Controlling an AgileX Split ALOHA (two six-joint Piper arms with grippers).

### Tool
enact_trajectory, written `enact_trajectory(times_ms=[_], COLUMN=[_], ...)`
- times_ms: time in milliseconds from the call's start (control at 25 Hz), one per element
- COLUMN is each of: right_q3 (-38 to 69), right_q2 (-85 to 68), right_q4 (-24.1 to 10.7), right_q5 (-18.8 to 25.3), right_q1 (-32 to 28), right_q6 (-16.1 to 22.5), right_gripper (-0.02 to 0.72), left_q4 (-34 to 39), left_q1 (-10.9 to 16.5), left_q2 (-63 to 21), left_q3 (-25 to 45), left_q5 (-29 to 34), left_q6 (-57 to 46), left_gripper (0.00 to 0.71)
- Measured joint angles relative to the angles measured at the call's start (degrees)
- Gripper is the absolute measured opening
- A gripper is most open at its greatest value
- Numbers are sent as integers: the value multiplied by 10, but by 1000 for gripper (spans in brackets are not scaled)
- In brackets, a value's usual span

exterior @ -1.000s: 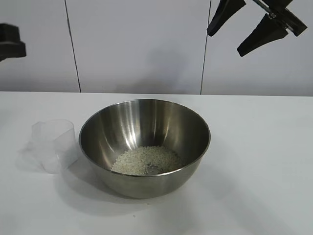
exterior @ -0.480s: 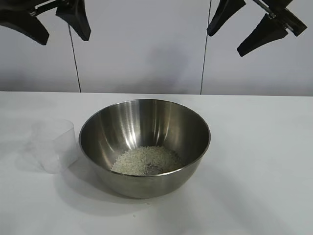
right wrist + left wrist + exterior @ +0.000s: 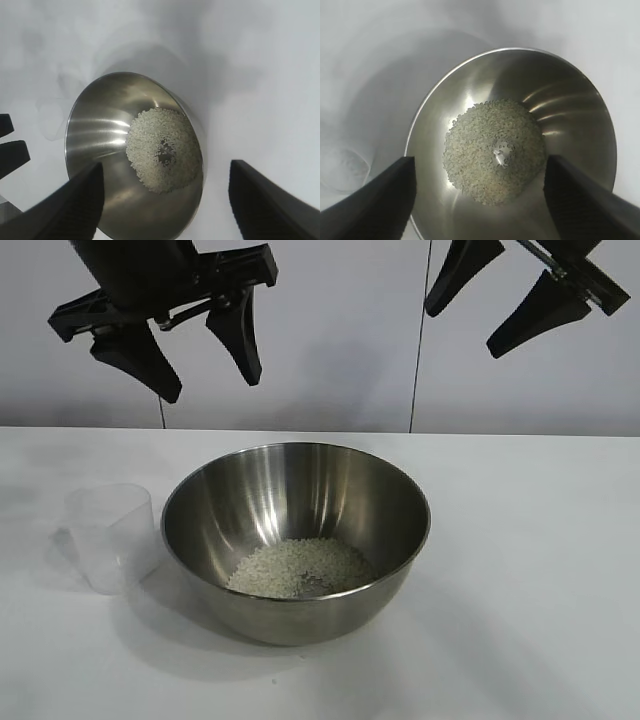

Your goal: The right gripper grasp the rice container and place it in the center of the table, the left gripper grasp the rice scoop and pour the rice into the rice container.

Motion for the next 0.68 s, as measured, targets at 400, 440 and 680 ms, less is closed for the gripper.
enact_trajectory(times_ms=[400,440,680], right_q3=[0,0,0], right_q2=[0,0,0], right_q4=[0,0,0], right_q5=[-30,-39,-93], right_q1=[0,0,0], right_q6=[0,0,0], right_gripper=[487,487,487], left_q4=[-1,-1,-2], left_q1=[0,0,0], left_q2=[-1,-1,-1], left_q3=[-1,-1,-1], left_q5=[0,0,0], left_q6=[0,0,0], left_gripper=[521,521,521])
